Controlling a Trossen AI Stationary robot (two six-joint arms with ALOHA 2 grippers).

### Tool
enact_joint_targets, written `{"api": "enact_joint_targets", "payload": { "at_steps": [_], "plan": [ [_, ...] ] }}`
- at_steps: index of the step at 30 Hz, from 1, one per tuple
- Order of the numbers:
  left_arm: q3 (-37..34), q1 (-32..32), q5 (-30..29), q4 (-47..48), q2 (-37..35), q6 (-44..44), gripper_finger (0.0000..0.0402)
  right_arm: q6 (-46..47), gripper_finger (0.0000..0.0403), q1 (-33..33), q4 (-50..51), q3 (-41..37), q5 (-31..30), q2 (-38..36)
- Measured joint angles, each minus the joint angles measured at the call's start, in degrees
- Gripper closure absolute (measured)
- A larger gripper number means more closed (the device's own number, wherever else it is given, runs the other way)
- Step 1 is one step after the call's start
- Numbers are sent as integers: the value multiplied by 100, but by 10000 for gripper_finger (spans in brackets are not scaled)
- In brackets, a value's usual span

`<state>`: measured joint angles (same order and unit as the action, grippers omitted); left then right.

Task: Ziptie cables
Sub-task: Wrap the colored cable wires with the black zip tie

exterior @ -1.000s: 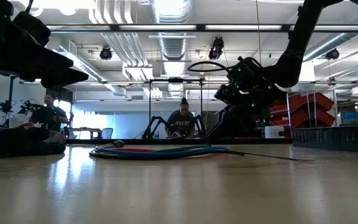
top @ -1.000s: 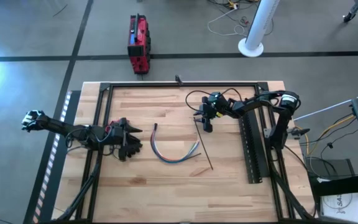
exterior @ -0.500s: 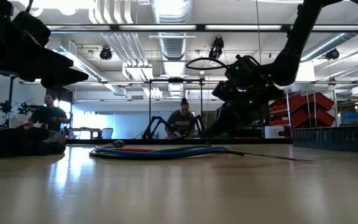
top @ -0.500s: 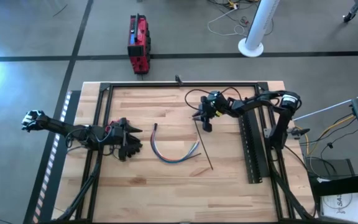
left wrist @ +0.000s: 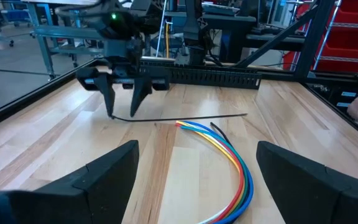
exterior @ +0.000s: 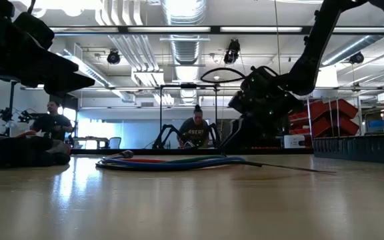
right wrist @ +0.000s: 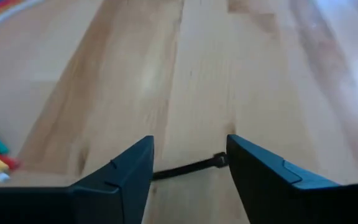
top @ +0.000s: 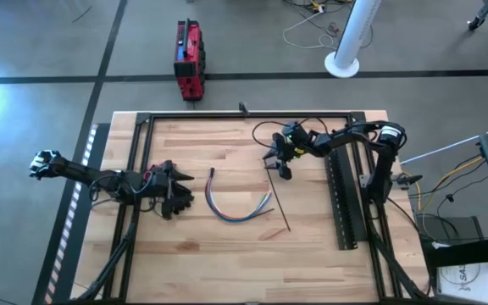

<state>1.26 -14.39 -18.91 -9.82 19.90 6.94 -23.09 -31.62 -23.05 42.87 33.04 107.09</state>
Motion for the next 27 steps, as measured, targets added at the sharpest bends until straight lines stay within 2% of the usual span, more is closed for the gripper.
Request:
{"api": "enact_joint_targets", "payload": {
  "at_steps": [10, 20, 27],
  "plan": [
    [2, -1, 1, 2, 0, 0, 90, -99, 265, -4, -47, 11, -23, 235],
    [2, -2, 1, 1, 0, 0, 90, -99, 388, 63, -21, 11, -336, 199],
    [0, -2, 1, 1, 0, 0, 90, -58, 398, 129, 93, -1, -804, 11]
  ]
}}
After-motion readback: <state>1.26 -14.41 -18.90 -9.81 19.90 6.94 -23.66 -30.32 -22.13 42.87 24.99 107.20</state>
